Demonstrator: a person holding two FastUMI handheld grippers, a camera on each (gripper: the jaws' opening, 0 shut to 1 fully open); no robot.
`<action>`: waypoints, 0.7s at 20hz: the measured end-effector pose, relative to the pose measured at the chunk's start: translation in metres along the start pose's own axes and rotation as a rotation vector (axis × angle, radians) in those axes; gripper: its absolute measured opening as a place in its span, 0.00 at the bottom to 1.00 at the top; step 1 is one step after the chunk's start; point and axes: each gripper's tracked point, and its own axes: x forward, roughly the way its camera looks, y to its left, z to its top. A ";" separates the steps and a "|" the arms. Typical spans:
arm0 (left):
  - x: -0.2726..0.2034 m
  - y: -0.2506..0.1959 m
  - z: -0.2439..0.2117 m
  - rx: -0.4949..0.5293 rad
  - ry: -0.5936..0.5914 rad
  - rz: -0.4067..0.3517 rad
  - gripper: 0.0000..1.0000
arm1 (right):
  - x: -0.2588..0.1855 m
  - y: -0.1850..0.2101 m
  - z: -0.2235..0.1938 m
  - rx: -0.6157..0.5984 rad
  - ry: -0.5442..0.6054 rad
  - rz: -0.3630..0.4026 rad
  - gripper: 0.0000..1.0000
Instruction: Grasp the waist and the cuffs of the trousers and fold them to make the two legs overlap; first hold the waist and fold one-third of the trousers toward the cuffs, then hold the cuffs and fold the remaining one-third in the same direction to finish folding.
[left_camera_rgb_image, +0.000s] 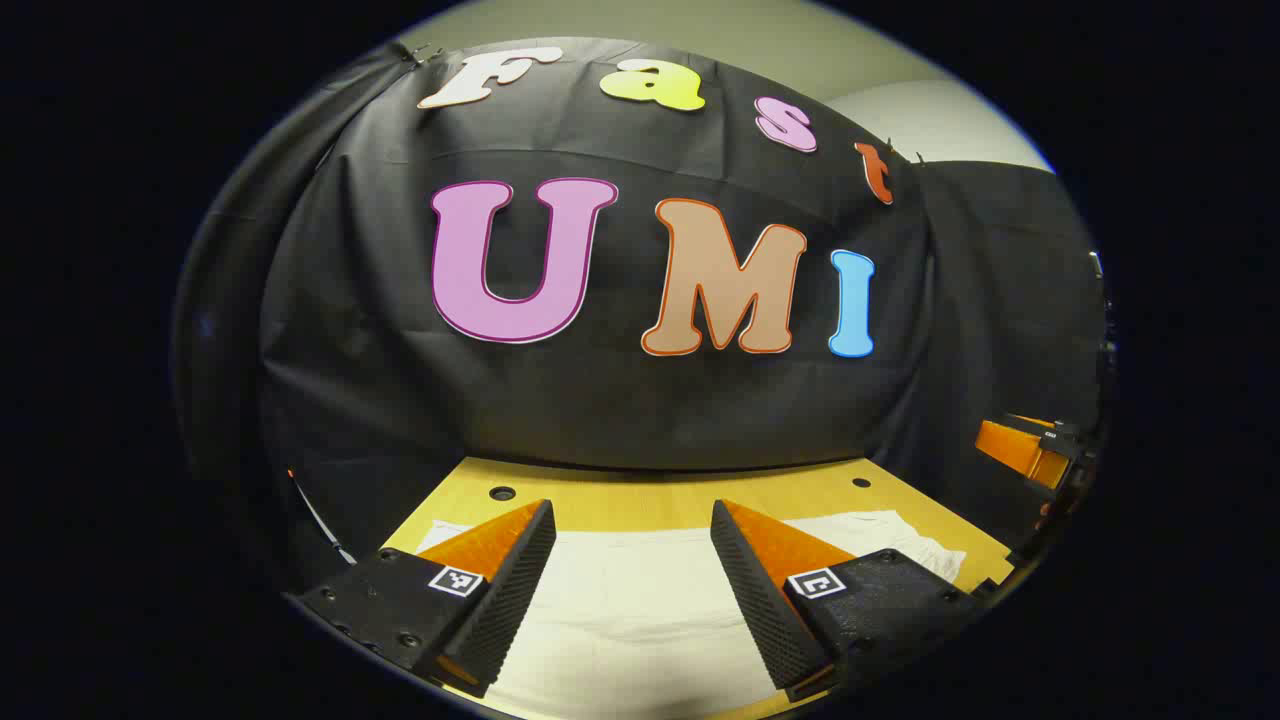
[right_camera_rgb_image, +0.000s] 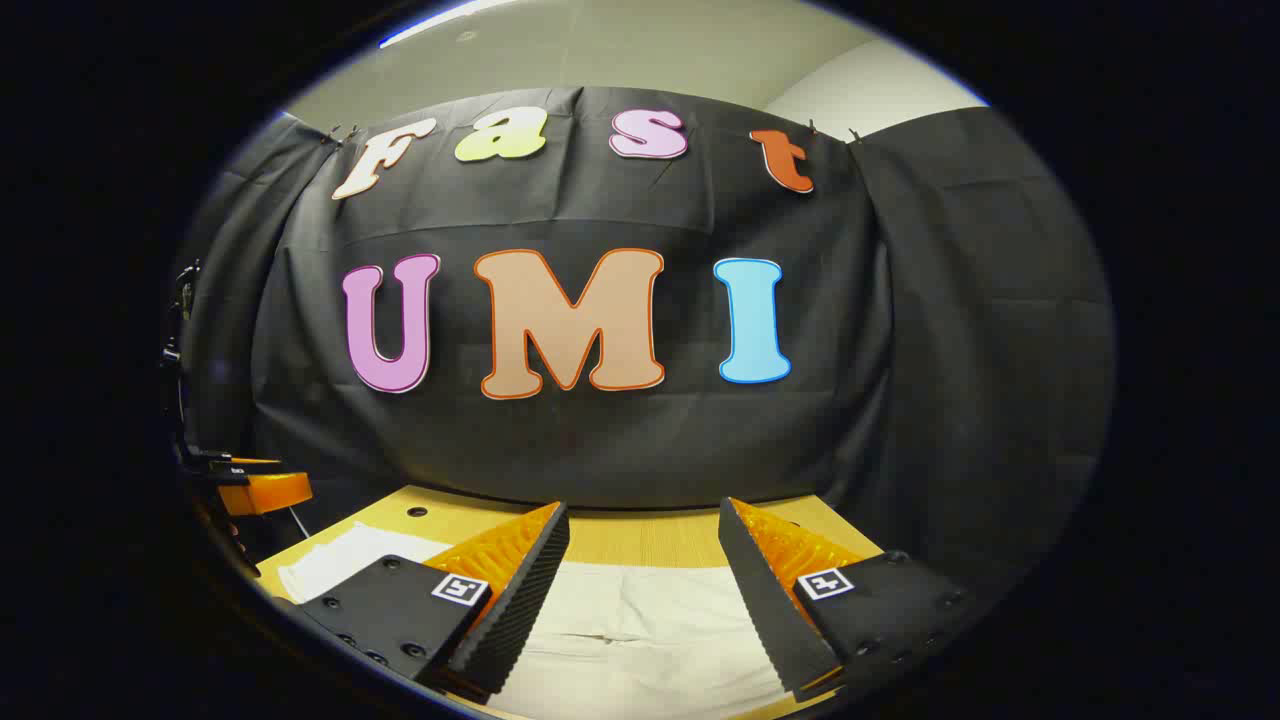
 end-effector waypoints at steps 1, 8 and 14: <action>0.000 -0.003 -0.001 -0.005 0.001 -0.005 0.94 | -0.001 0.000 -0.002 0.001 0.002 0.003 0.94; 0.001 -0.001 -0.006 -0.032 0.008 0.005 0.94 | -0.006 -0.003 0.002 -0.013 0.004 0.017 0.94; -0.002 0.010 -0.014 -0.001 0.017 0.032 0.94 | -0.009 -0.006 0.000 -0.012 0.012 0.014 0.96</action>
